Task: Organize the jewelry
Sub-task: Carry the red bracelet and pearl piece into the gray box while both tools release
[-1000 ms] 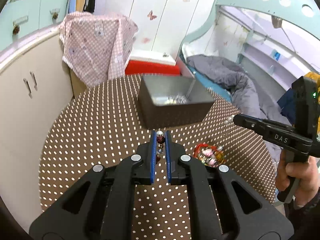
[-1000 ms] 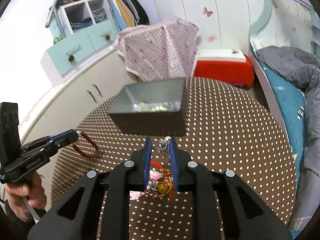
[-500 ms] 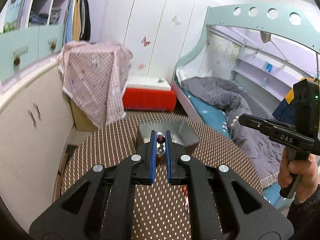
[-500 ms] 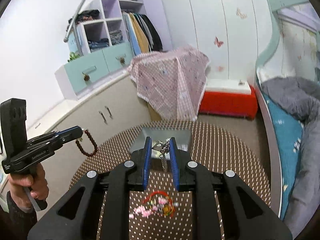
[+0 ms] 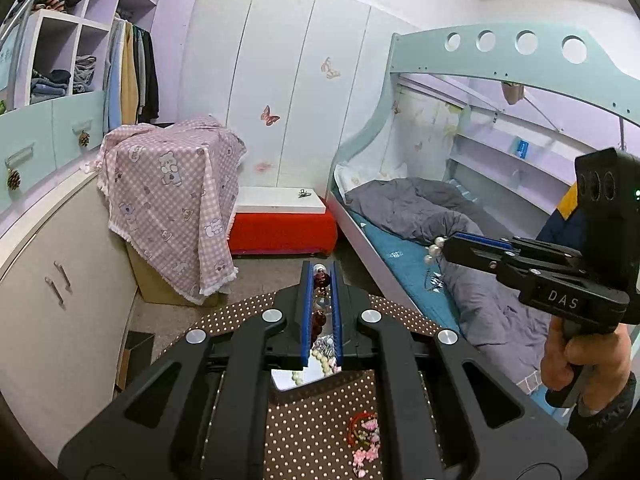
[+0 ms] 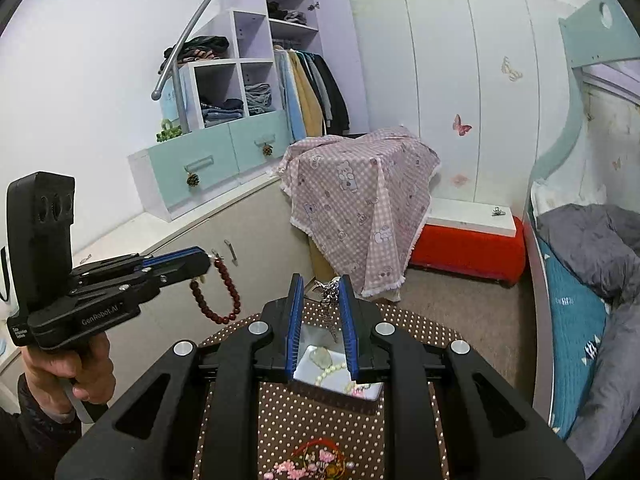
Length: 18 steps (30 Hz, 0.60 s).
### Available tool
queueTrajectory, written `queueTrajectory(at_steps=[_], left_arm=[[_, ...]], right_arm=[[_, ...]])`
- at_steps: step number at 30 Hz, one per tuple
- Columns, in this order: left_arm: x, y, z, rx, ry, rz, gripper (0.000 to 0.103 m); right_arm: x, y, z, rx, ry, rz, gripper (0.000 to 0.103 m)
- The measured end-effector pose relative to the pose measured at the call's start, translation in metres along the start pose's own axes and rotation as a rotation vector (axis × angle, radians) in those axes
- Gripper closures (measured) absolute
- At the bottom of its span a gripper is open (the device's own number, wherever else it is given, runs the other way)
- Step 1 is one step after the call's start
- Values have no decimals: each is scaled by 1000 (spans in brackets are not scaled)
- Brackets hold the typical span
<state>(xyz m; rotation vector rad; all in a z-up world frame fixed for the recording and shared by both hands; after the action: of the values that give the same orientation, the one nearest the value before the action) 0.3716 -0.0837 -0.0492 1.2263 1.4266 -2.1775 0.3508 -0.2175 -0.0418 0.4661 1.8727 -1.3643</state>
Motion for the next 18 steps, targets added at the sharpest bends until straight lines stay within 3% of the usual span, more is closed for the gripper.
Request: queueTrajectory(at_steps=[7,18], left_arm=[[-6,27,1,10,-7,-46,95],[10,91,-22,1,-78,-199,93]], right_arm=[[-6,31,9,-17,19,-59,87],[14,105,30,-46,99,-222,86]])
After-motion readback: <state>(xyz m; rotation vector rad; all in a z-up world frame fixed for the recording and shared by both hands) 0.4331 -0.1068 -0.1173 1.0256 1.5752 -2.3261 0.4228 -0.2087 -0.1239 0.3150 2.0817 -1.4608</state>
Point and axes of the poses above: each gripper's, at about its wrist camera, not at the fingertips, and y roughly the way its jaws point, z to its right, x to its underside, the point moved 8 cm from there along y, roughly the way its jaws point, and after that the axes turned 14 degrees about -z, right-handed, at the moved point
